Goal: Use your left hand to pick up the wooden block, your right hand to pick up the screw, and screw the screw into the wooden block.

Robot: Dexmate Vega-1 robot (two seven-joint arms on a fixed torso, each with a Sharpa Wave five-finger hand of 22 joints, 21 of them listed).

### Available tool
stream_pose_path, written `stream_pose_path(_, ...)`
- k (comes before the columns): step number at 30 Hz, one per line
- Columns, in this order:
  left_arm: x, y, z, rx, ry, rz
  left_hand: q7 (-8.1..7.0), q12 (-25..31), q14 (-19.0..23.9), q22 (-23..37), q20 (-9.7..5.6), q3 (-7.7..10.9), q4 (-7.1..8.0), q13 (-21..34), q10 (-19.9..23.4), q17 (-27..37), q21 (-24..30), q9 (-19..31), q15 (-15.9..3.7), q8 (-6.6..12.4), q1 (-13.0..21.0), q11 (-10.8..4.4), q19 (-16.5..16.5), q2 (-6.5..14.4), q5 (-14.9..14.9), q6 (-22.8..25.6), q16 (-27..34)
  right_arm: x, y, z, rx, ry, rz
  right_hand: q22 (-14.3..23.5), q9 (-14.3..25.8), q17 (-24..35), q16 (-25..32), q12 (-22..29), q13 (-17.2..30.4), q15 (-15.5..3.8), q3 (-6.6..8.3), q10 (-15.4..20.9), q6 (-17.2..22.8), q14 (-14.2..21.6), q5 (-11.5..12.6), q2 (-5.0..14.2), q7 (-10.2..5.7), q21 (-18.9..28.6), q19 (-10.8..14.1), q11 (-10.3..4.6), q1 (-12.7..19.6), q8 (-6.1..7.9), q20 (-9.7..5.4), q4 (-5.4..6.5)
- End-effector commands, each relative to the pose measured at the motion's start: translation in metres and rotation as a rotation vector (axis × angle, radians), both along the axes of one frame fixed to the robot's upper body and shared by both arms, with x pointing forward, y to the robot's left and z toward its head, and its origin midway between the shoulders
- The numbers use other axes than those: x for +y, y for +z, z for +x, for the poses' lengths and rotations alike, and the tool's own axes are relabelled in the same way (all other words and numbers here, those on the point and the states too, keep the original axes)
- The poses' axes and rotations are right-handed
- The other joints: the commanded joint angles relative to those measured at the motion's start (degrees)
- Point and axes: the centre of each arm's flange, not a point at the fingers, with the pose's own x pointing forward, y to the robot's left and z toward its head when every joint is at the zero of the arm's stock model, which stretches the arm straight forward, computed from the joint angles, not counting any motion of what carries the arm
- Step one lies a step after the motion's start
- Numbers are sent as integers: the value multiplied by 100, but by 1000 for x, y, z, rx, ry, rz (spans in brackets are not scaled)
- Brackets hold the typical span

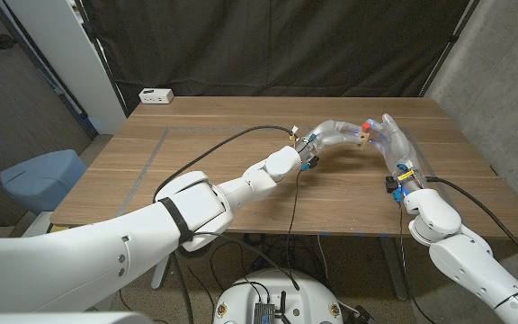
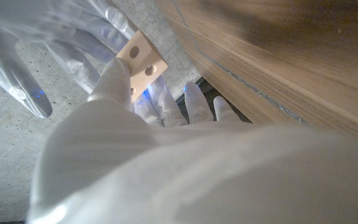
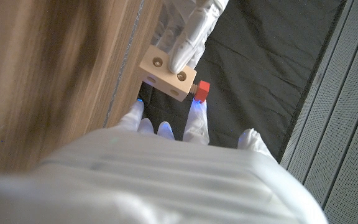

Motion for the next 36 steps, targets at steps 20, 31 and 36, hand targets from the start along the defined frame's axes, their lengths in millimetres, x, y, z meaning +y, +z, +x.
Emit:
stream_pose_path(20,-2,-2,-4,-16,-18,-4,152,59,69,18,-19,146,126,526,69,27,9,16,-319,68,26,-22,37,127,19,578,1,-3,-7,-12,-5,-29,24,15,25,-12,63,87,13,-28,49,153,408,112,44,7,71,70,79,-94,-24,82,-4,19)
stream_pose_path(31,0,-3,-3,-9,-15,-5,150,59,65,18,-16,149,132,523,72,29,9,16,-320,66,23,-22,37,137,19,573,0,-2,-9,-14,-1,-32,29,15,28,-23,80,94,12,-46,74,228,515,187,52,17,76,84,145,-132,-12,72,-3,4)
stream_pose_path(36,0,-3,-3,-7,-13,-4,159,58,56,18,-16,153,134,524,68,30,8,16,-319,64,21,-23,35,142,20,567,-4,-2,-10,-15,0,-32,28,14,28,-26,83,101,11,-62,82,266,579,209,54,20,80,84,160,-133,-8,80,-1,-2)
